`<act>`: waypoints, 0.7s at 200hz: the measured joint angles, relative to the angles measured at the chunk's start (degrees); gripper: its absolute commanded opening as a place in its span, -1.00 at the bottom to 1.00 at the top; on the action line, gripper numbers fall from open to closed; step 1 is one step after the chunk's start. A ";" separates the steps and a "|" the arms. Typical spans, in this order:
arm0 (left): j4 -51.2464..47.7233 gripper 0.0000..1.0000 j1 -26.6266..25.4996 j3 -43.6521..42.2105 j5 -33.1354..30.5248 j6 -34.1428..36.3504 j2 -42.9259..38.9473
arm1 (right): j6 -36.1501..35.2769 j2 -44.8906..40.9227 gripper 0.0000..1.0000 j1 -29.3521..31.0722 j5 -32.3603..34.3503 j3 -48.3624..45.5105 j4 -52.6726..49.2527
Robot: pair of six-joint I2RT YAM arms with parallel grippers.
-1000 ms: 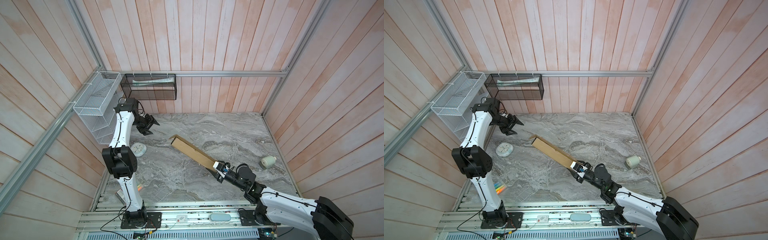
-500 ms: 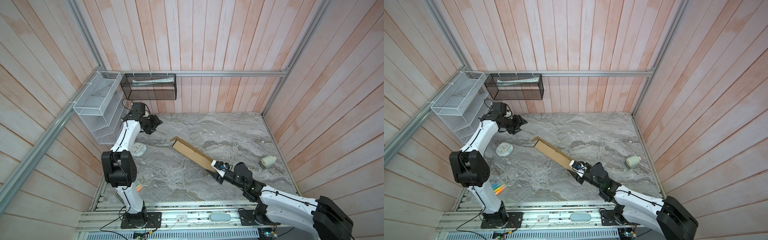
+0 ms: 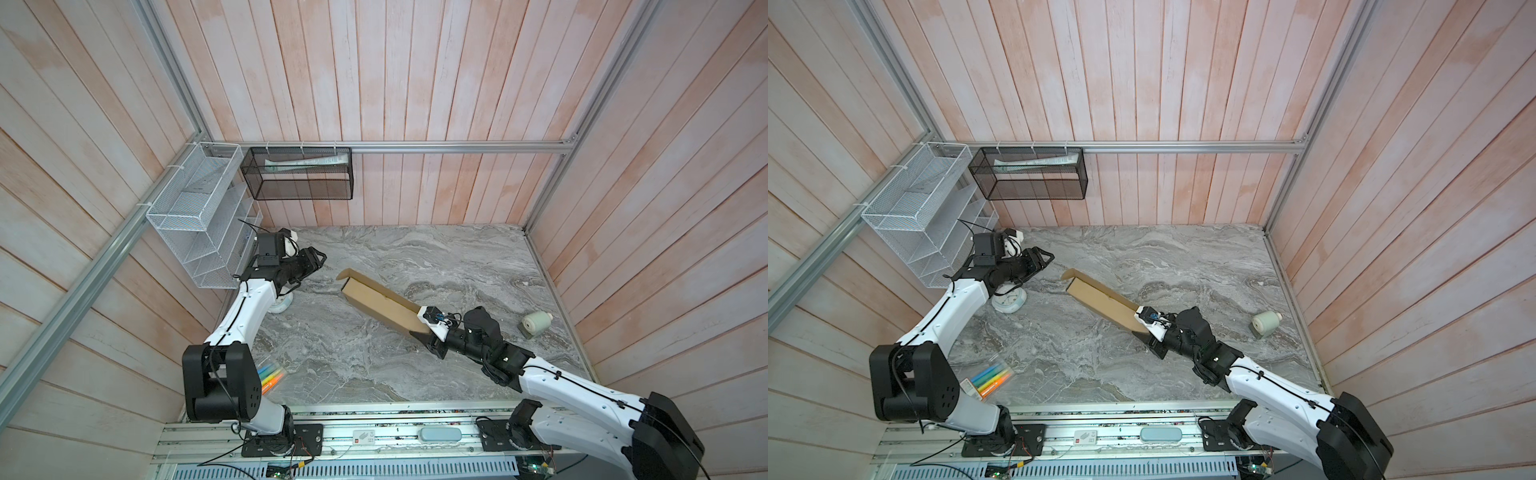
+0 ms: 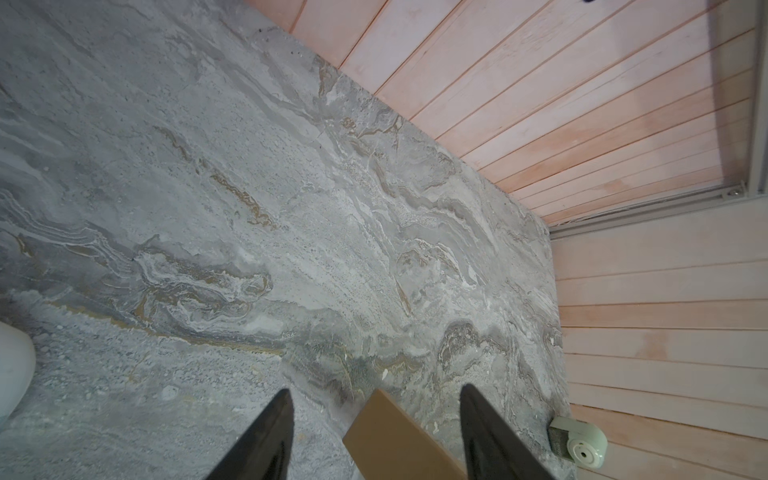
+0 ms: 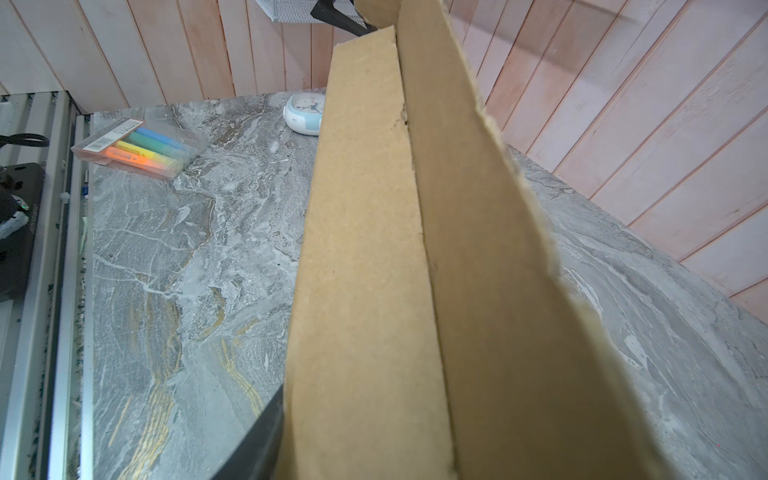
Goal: Fold the paper box
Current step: 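Lower the left gripper to the box end farthest from the right gripper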
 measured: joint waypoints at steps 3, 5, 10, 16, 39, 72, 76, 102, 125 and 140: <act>0.76 0.19 0.13 -1.01 0.33 0.26 -0.94 | 0.00 0.00 -0.60 -0.22 -0.37 0.20 -0.35; 0.98 0.19 0.17 -1.38 0.44 0.35 -1.36 | 0.02 0.00 -0.60 -0.35 -0.63 0.33 -0.55; 1.99 0.18 0.37 -2.93 1.03 0.52 -3.08 | 0.02 0.00 -0.60 -0.74 -1.22 0.66 -1.16; 2.91 0.17 0.57 -4.37 1.81 0.68 -4.83 | 0.04 0.00 -0.60 -1.22 -1.95 1.05 -1.68; 5.46 0.17 1.11 -9.20 4.24 1.60 -12.24 | 0.04 0.00 -0.60 -2.25 -3.80 2.03 -3.41; 6.12 0.17 1.20 -13.35 7.98 3.67 -21.03 | 0.00 0.63 -0.61 -2.43 -5.88 2.25 -4.70; 6.14 0.17 1.20 -13.77 8.48 3.89 -21.99 | 0.00 0.74 -0.61 -2.43 -6.08 2.25 -4.81; 5.77 0.16 1.25 -16.31 11.69 5.22 -27.36 | -0.17 1.46 -0.62 -2.43 -7.74 2.25 -5.49; 4.68 0.15 1.25 -18.38 13.16 6.73 -30.80 | -0.48 1.57 -0.62 -2.43 -9.49 2.25 -5.35; 2.82 0.15 1.25 -19.02 13.73 8.24 -32.61 | -0.68 1.70 -0.62 -2.43 -10.51 2.25 -5.40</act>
